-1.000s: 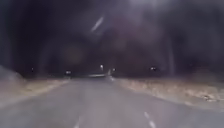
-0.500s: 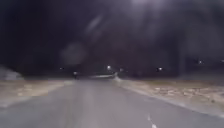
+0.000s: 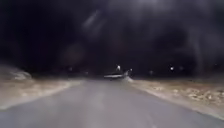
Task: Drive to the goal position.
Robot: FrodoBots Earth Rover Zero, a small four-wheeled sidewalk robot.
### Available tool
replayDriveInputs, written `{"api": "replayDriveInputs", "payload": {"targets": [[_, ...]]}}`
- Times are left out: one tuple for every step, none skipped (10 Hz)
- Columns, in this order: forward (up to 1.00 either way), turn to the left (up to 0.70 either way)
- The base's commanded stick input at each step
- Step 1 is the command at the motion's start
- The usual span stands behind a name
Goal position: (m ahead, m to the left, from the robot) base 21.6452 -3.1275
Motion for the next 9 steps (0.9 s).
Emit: {"api": "replayDriveInputs", "payload": {"targets": [[1.0, 0.0], [1.0, 0.0], [1.0, 0.0], [1.0, 0.0], [1.0, 0.0], [1.0, 0.0], [1.0, 0.0], [1.0, 0.0], [1.0, 0.0]]}}
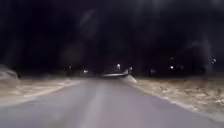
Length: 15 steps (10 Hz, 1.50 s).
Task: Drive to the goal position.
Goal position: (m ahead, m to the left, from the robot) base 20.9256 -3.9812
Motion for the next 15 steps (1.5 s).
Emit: {"api": "replayDriveInputs", "payload": {"targets": [[1.0, 0.0], [1.0, 0.0], [1.0, 0.0], [1.0, 0.0], [1.0, 0.0], [1.0, 0.0], [1.0, 0.0], [1.0, 0.0], [1.0, 0.0], [1.0, 0.0], [1.0, 0.0], [1.0, 0.0], [1.0, 0.0], [1.0, 0.0], [1.0, 0.0]]}}
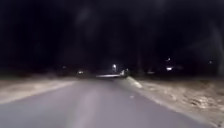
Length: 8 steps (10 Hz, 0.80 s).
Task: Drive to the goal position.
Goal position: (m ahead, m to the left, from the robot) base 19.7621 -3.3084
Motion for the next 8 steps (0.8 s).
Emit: {"api": "replayDriveInputs", "payload": {"targets": [[1.0, 0.0], [1.0, 0.0], [1.0, 0.0], [1.0, 0.0], [1.0, 0.0], [1.0, 0.0], [1.0, 0.26], [1.0, 0.38]]}}
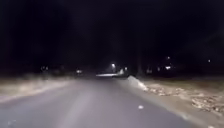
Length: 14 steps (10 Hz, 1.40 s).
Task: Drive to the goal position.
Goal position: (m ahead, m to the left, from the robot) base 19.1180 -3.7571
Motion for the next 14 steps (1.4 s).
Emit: {"api": "replayDriveInputs", "payload": {"targets": [[1.0, 0.4], [1.0, 0.4], [1.0, 0.38], [1.0, 0.09], [1.0, 0.0], [1.0, 0.0], [1.0, 0.0], [1.0, 0.0], [1.0, 0.0], [1.0, 0.0], [1.0, 0.0], [1.0, 0.0], [1.0, 0.0], [1.0, 0.0]]}}
